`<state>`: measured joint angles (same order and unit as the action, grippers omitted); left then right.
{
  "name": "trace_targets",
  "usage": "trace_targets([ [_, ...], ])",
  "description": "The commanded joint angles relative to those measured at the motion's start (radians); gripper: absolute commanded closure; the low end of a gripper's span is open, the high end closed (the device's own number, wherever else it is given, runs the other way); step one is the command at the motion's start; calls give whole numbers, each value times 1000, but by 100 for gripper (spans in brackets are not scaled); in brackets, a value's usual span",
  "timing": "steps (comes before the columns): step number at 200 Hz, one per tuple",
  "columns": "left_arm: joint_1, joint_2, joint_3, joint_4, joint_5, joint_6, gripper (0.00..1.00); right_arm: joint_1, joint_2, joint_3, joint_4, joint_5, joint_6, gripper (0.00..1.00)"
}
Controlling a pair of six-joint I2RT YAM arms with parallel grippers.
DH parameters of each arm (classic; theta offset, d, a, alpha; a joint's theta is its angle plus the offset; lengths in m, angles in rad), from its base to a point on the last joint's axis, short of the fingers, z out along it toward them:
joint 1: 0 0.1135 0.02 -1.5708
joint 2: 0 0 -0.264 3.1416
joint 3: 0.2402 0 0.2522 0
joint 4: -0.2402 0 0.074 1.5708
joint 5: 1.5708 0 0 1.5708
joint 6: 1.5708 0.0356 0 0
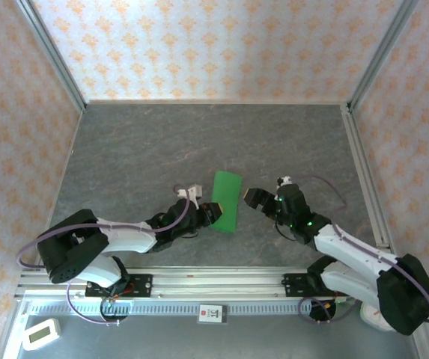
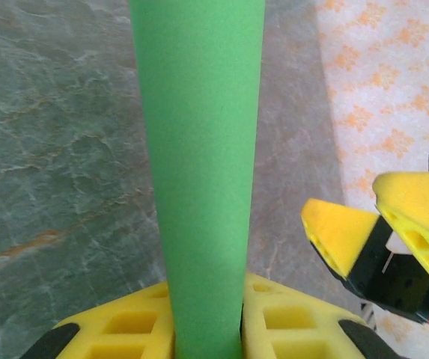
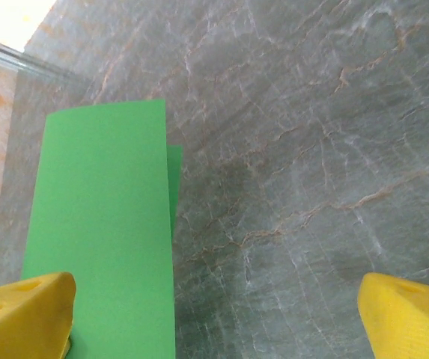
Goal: Fold a paper plane with a square sheet of paper (pick it up from the middle)
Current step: First fold the square sheet of paper in half at the center of the table.
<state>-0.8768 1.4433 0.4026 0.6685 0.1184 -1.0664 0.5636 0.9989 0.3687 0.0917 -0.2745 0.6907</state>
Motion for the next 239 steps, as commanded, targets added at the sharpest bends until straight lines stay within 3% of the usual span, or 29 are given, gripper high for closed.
trace_targets([
  [1, -4, 29, -3, 15, -51, -22, 77, -5, 32, 24, 64, -46, 3, 4],
  [48, -2, 96, 33, -43, -63, -30, 76, -5, 112, 39, 134, -96, 9, 5],
  [89, -2, 108, 30, -70, -83, -40, 60, -4, 178, 49, 196, -138, 25, 7],
  [156, -2, 46, 31, -173, -139, 17, 42, -4, 251, 60, 248, -163, 30, 8],
  [239, 2, 57, 111, -359, -172, 187, 41, -3, 310, 81, 305, -216, 22, 11],
])
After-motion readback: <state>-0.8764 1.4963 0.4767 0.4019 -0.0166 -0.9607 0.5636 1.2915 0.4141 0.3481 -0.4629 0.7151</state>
